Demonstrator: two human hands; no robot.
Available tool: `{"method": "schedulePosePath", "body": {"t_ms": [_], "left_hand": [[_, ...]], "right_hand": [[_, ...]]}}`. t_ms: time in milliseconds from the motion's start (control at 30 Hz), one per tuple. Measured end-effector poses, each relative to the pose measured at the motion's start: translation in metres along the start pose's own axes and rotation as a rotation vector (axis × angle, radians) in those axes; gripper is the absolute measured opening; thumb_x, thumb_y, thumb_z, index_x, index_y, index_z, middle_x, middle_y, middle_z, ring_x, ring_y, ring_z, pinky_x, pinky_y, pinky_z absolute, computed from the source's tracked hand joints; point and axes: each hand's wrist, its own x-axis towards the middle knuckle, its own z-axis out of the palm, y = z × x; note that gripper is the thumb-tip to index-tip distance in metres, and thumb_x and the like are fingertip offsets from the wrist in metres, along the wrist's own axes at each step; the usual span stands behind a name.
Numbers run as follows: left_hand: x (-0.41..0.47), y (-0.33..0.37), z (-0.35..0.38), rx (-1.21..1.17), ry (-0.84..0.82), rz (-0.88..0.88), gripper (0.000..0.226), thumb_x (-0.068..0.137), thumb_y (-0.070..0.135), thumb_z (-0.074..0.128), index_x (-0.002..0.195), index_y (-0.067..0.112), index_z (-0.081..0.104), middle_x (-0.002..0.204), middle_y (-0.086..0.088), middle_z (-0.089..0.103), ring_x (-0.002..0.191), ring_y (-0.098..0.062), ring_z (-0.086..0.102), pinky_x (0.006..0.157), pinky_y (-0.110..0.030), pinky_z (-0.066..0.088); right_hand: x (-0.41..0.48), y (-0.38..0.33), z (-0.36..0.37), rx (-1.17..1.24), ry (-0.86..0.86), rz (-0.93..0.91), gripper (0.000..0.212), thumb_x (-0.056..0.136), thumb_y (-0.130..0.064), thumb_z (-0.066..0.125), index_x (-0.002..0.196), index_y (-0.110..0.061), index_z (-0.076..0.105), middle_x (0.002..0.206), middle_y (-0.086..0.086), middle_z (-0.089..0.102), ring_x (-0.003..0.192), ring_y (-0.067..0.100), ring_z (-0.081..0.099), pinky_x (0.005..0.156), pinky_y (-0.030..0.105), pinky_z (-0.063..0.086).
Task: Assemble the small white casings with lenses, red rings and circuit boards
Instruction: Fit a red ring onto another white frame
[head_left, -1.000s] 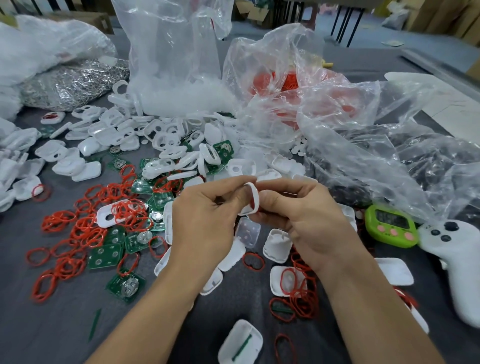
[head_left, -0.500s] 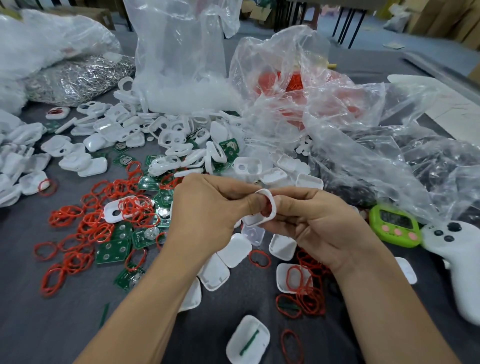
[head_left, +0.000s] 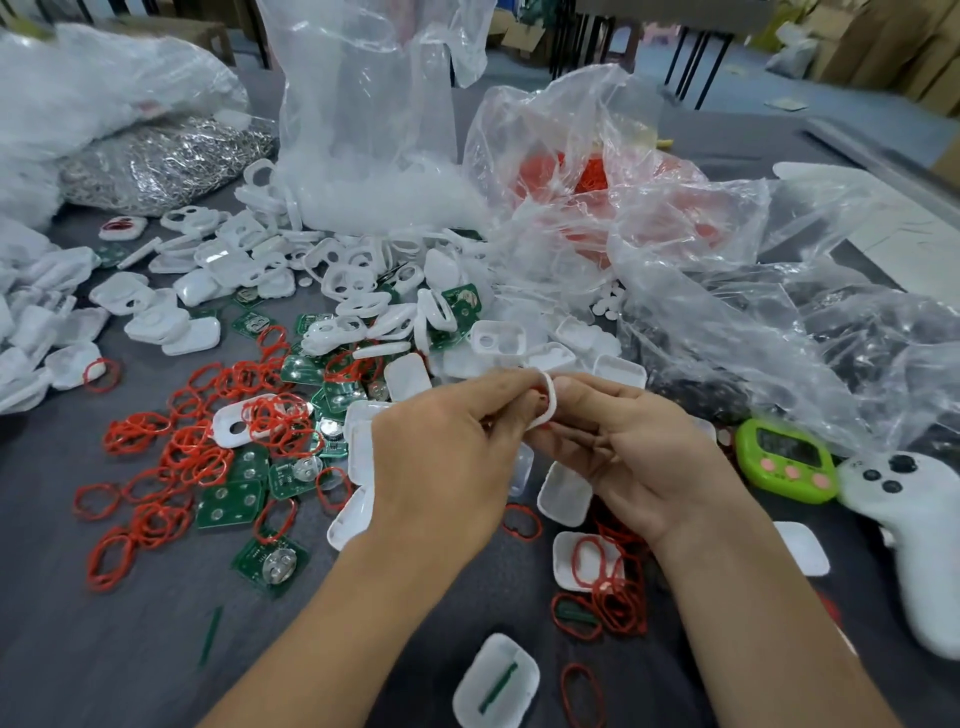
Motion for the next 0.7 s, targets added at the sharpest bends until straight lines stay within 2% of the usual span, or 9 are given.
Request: {"method": "schedulePosePath", "body": {"t_ms": [33,100,200,267,333,433,500,600,700], "left_hand": [[0.000,0.000,0.001,0.010,-0.054,-0.012,0.031,0.089,0.054,0.062,0.119,0.060,0.062,0.111,0.045,0.059,0.090,0.012,0.066,0.080,-0.011,0.048],[-0.001,0.001,0.002,0.097,-0.117,0.020,0.042,0.086,0.065,0.053,0.128,0.068,0.045,0.111,0.041,0.061,0.085,0.011,0.064,0.074,-0.010,0.046],[0.000,-0.002,0.007,0.110,-0.143,0.036,0.049,0.085,0.053,0.061,0.129,0.068,0.044,0.116,0.034,0.061,0.091,0.000,0.067,0.077,-0.023,0.051],[0.002,-0.008,0.007,0.061,-0.173,-0.006,0.042,0.088,0.046,0.061,0.118,0.073,0.051,0.101,0.025,0.072,0.081,-0.003,0.069,0.075,-0.030,0.055],[0.006,-0.011,0.005,-0.154,-0.198,-0.110,0.030,0.093,0.035,0.067,0.103,0.063,0.071,0.080,0.012,0.078,0.075,-0.008,0.073,0.071,-0.035,0.060],[0.012,-0.009,0.002,-0.496,-0.190,-0.308,0.021,0.095,0.012,0.070,0.098,0.028,0.082,0.083,-0.004,0.080,0.079,-0.017,0.077,0.068,-0.029,0.062],[0.016,-0.009,0.000,-0.627,-0.217,-0.418,0.018,0.094,0.010,0.068,0.099,0.020,0.082,0.085,-0.013,0.079,0.076,-0.020,0.075,0.065,-0.026,0.062],[0.020,-0.008,-0.003,-0.722,-0.280,-0.450,0.017,0.089,0.014,0.067,0.099,0.014,0.080,0.086,-0.015,0.079,0.075,-0.020,0.076,0.063,-0.025,0.062],[0.020,-0.007,-0.005,-0.622,-0.222,-0.369,0.012,0.088,0.008,0.072,0.093,0.016,0.079,0.080,-0.010,0.079,0.070,-0.016,0.075,0.059,-0.023,0.060]], "right_hand": [[-0.001,-0.001,0.001,0.015,0.019,-0.020,0.013,0.083,-0.005,0.069,0.080,-0.005,0.082,0.084,0.015,0.077,0.073,0.020,0.076,0.066,0.026,0.062],[-0.001,0.000,0.000,-0.006,0.055,-0.062,0.031,0.090,0.007,0.062,0.073,-0.009,0.083,0.078,0.014,0.077,0.067,0.018,0.076,0.059,0.023,0.060],[-0.001,0.006,0.002,-0.120,0.089,-0.108,0.034,0.091,0.012,0.061,0.076,-0.009,0.082,0.086,0.018,0.079,0.077,0.025,0.077,0.066,0.027,0.063],[0.000,0.007,0.003,-0.161,0.117,-0.125,0.034,0.090,0.014,0.062,0.077,-0.010,0.082,0.088,0.018,0.079,0.079,0.026,0.076,0.070,0.028,0.064],[0.000,0.005,0.003,-0.213,0.151,-0.163,0.029,0.086,0.009,0.070,0.075,-0.014,0.083,0.080,0.014,0.078,0.070,0.022,0.074,0.064,0.025,0.061],[-0.002,0.002,0.003,-0.472,0.260,-0.339,0.018,0.079,-0.010,0.084,0.078,-0.028,0.082,0.070,0.002,0.077,0.058,0.011,0.069,0.054,0.019,0.052],[-0.002,0.001,0.003,-0.556,0.282,-0.426,0.018,0.079,-0.014,0.085,0.079,-0.032,0.081,0.068,-0.005,0.076,0.055,0.005,0.067,0.054,0.016,0.049],[-0.005,-0.002,0.005,-0.498,0.214,-0.429,0.023,0.081,-0.005,0.082,0.075,-0.027,0.082,0.068,-0.003,0.076,0.052,0.003,0.064,0.052,0.014,0.048],[-0.006,-0.004,0.003,-0.449,0.152,-0.376,0.021,0.080,0.001,0.081,0.072,-0.019,0.079,0.066,-0.001,0.074,0.050,0.005,0.062,0.051,0.015,0.048]]}}
